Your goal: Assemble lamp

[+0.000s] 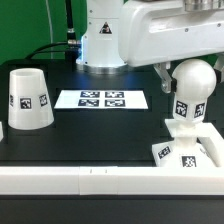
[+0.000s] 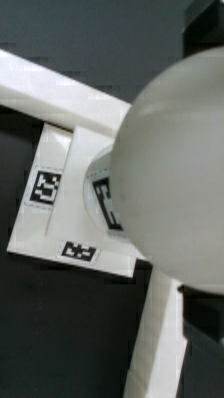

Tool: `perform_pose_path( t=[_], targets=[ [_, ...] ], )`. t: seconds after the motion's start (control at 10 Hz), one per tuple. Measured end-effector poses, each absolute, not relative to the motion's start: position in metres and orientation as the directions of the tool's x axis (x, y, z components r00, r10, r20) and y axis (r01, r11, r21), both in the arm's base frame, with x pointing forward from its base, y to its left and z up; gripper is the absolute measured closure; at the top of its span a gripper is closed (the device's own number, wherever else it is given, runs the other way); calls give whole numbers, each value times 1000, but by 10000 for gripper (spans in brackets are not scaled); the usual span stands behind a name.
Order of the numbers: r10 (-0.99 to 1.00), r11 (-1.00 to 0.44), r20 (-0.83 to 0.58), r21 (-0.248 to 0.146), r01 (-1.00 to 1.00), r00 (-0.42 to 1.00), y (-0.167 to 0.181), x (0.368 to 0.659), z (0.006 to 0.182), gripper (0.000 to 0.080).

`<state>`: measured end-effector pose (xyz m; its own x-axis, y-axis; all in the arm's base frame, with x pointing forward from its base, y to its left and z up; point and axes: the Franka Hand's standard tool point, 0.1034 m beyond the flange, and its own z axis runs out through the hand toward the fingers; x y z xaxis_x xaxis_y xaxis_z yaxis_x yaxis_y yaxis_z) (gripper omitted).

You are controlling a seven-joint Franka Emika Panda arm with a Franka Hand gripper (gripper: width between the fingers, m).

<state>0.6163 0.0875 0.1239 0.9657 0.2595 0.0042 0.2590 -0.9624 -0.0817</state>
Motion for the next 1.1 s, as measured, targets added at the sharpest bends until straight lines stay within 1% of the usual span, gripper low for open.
perform_pose_path(
  t=[0.2,0.3,0.5,0.7,0.8,1.1],
  targets=[
    [238,-968,2,-82,237,971,88,616,124,222],
    [194,-978,-1,-84,193,981,88,616,124,222],
    [-3,-996,-18,-87,-4,1000,90,616,124,222],
    [-225,-970,-34,-84,-228,974,91,616,125,222],
    [-340,-936,-45,-79,-342,939,90,615,124,220],
    [-573,-815,-67,-63,-577,817,90,615,123,220]
  ],
)
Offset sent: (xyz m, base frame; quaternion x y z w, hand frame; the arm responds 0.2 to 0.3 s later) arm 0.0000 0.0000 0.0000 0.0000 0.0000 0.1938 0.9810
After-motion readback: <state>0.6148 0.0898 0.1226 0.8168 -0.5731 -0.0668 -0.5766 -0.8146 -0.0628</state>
